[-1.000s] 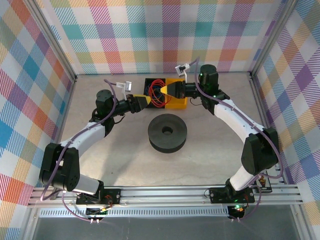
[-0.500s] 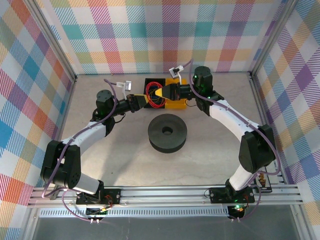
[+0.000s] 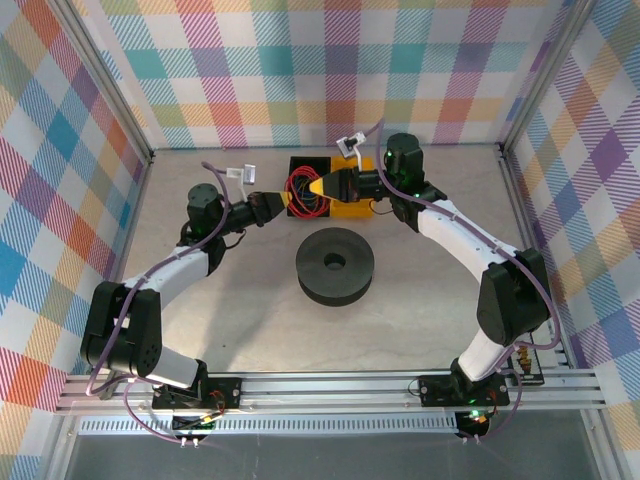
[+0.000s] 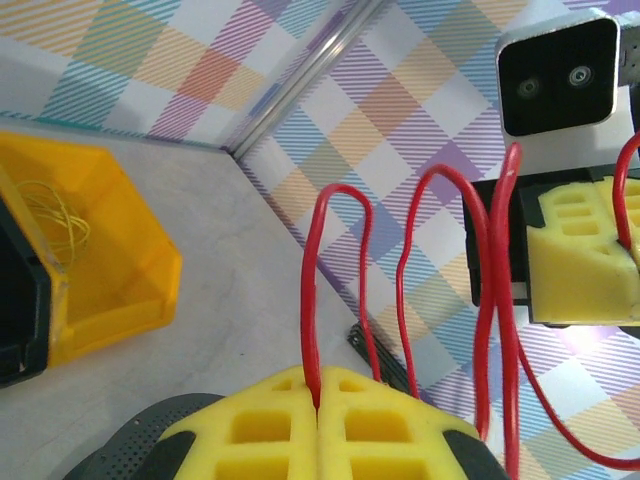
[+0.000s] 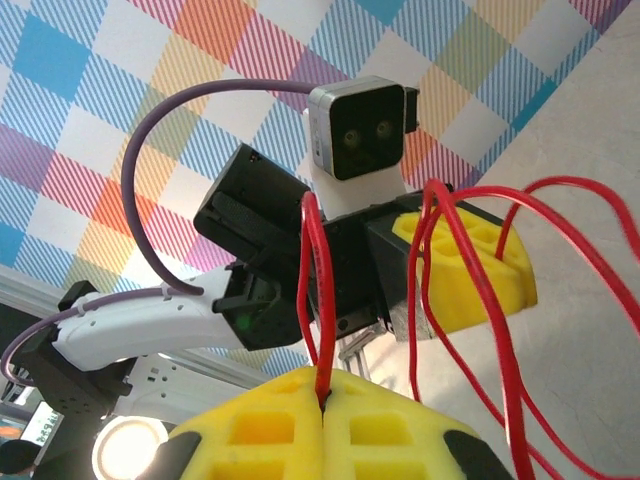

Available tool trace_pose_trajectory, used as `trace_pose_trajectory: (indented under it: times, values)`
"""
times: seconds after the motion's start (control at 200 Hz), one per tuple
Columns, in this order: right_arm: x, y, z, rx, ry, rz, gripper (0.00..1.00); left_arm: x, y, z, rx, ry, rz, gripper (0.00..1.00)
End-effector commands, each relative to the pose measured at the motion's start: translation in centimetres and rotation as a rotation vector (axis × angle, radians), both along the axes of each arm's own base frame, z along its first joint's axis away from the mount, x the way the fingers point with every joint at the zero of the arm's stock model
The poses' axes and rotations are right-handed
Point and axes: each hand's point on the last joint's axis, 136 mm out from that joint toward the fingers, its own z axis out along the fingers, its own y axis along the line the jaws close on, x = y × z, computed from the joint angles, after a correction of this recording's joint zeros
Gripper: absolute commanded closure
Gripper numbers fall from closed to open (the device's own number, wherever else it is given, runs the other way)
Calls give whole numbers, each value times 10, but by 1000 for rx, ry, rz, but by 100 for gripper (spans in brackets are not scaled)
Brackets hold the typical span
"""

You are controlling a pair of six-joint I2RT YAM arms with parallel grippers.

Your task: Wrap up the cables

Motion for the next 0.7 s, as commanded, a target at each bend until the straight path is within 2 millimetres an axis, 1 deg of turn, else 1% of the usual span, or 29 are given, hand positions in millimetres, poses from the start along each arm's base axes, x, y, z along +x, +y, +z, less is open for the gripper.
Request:
trace_pose_trajectory:
  times: [0.0, 0.07, 0.085, 0.09, 0.16, 0.265, 0.46, 0.57, 0.695]
  values:
    - [2, -16, 17, -10, -89, -37, 100, -5, 13, 14, 5, -49, 24, 100]
    - [7, -34, 15, -45, -105, -84, 100, -3, 22, 11, 47, -28, 75, 100]
    - [9, -38, 15, -52, -110, -95, 100, -3, 24, 6, 69, -8, 84, 100]
    - [9, -39, 15, -55, -111, -99, 100, -1, 25, 9, 73, -21, 96, 100]
    - [15, -61, 12, -91, -120, -158, 100, 1, 38, -2, 188, 24, 176, 100]
    - [25, -97, 5, -164, -144, -273, 100, 2, 61, -8, 318, 71, 282, 100]
    - [43, -154, -24, -399, -187, -507, 100, 4, 102, -1, 358, 137, 430, 100]
    - [54, -194, -40, -530, -191, -651, 100, 4, 120, 4, 372, 156, 494, 100]
    - [62, -237, -66, -732, -180, -797, 100, 4, 140, 10, 383, 182, 557, 100]
